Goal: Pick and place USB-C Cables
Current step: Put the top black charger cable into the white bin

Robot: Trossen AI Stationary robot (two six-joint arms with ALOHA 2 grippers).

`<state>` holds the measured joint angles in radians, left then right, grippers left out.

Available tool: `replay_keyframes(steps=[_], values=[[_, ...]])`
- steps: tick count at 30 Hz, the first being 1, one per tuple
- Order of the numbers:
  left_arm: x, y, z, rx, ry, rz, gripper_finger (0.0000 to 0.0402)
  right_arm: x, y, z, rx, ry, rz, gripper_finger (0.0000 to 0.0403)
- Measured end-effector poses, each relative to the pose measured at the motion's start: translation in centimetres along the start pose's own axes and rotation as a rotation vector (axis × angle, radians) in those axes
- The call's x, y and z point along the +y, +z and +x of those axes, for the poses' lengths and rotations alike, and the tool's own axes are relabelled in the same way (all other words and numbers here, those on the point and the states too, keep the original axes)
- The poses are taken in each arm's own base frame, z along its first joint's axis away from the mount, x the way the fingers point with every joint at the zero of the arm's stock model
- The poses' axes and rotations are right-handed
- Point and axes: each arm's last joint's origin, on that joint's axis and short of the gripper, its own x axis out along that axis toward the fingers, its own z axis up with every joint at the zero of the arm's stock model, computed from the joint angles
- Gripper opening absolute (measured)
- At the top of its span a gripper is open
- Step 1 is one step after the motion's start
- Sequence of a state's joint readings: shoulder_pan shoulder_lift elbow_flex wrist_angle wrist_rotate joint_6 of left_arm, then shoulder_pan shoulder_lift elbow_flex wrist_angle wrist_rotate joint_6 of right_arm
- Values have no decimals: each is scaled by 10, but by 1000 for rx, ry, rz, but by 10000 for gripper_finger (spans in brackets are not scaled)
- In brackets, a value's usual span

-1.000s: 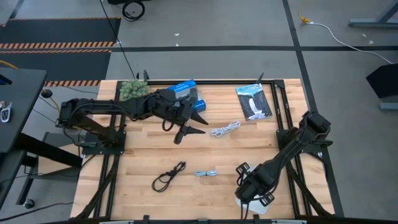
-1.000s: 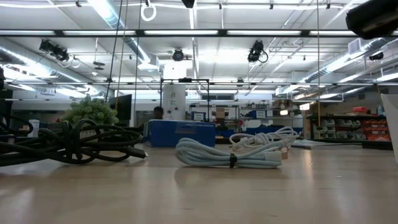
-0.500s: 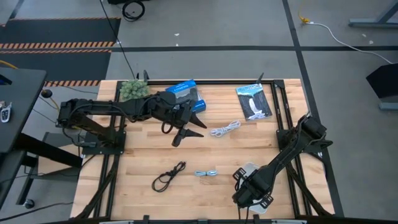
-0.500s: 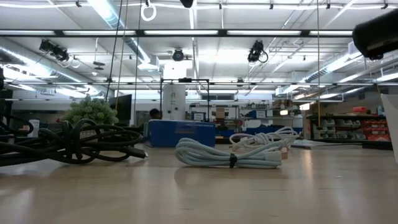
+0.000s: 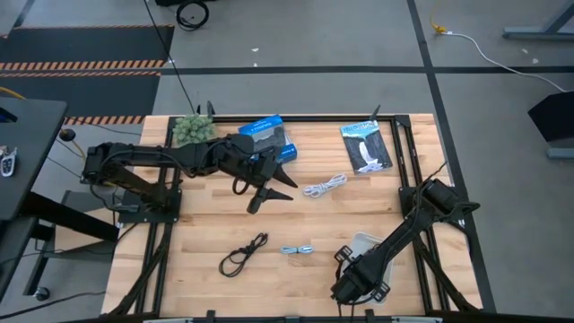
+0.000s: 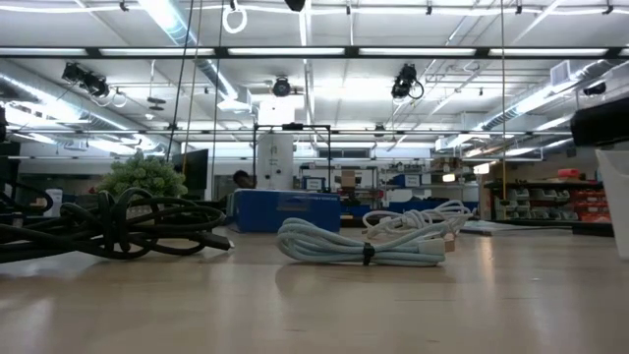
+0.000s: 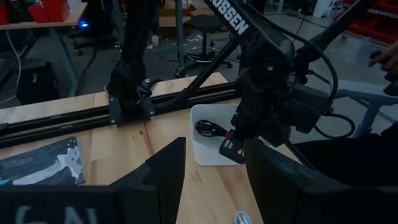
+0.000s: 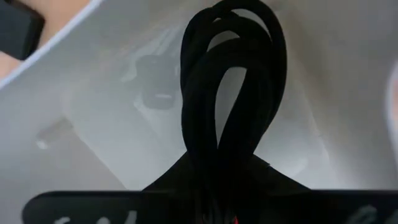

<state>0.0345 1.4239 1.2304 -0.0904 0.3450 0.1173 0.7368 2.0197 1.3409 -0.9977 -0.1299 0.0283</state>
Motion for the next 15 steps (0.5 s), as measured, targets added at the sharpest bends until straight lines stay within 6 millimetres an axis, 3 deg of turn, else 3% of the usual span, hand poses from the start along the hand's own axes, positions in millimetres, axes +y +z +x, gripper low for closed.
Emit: replay_keyframes(steps=[15], values=[[0, 0, 0, 2, 1, -1, 172, 1, -2, -4, -10, 3, 52, 137]])
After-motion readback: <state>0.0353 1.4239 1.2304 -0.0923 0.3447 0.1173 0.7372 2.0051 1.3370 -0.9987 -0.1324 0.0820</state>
